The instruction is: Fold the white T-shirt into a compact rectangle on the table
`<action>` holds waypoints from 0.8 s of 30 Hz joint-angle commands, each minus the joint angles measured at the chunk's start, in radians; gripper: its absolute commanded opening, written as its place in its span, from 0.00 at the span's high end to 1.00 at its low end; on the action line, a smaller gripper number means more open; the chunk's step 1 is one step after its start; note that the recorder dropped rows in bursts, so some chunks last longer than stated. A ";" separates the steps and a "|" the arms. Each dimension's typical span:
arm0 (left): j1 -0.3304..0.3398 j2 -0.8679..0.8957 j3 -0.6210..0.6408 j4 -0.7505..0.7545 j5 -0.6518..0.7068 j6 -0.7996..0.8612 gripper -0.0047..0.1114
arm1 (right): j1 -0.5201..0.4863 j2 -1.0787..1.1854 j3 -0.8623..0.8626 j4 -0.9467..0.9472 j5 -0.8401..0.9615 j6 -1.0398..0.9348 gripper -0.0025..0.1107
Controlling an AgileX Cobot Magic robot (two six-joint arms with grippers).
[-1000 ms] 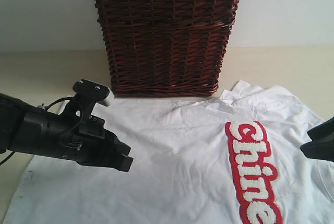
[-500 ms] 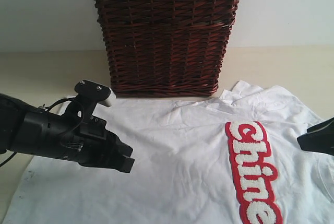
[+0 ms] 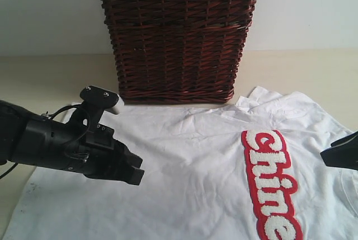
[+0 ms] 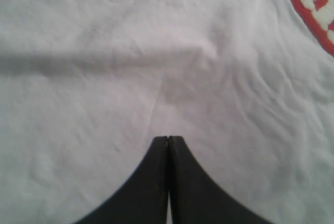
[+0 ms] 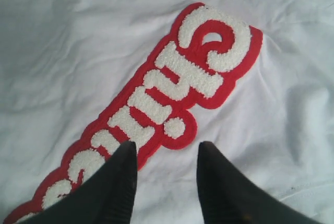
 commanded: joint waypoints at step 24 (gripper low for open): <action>-0.003 -0.002 0.005 -0.009 0.006 0.000 0.96 | -0.001 0.314 -0.219 0.698 -0.175 -0.547 0.65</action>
